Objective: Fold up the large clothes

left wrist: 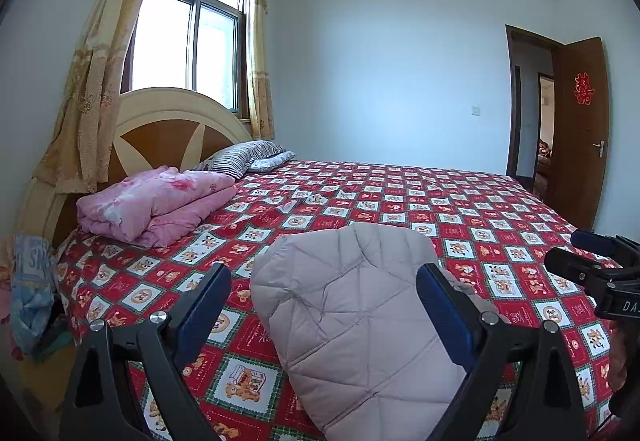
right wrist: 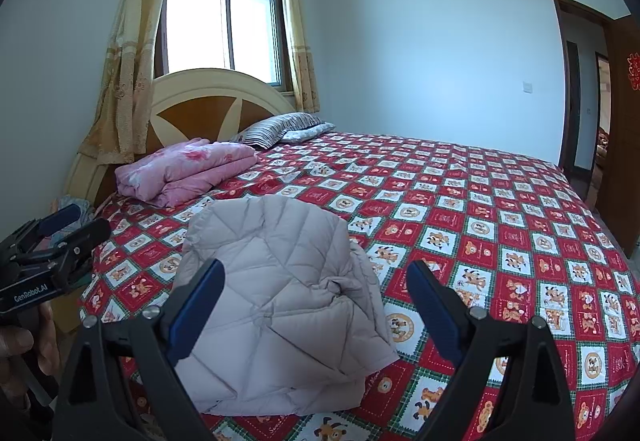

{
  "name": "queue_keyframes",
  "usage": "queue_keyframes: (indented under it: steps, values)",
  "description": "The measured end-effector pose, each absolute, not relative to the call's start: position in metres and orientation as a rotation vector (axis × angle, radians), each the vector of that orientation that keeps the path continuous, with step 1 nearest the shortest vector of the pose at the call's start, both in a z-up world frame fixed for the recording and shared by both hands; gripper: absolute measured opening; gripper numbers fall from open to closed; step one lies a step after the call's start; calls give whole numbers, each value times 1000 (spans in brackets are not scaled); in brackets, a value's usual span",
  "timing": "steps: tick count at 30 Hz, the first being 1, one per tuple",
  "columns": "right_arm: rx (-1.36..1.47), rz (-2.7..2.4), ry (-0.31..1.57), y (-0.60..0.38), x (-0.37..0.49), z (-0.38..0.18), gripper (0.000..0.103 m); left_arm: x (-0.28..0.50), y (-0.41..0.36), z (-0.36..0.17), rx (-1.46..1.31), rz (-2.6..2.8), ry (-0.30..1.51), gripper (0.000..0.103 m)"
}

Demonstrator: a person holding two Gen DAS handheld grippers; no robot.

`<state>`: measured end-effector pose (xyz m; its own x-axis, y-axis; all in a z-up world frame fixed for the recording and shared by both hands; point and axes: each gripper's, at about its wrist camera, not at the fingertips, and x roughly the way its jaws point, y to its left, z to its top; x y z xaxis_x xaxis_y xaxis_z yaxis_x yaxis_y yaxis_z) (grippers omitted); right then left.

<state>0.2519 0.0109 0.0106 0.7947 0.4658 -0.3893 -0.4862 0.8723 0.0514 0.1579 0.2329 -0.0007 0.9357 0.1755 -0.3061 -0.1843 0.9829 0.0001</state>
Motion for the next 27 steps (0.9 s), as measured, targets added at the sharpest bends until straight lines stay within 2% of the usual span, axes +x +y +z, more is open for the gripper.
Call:
queue_keyframes:
  steps: [19, 27]
  values:
    - [-55, 515, 401, 8, 250, 10, 95, 161, 238, -1, -60, 177, 344, 94]
    - [-56, 520, 393, 9, 249, 13, 96, 155, 238, 8, -52, 208, 297, 96]
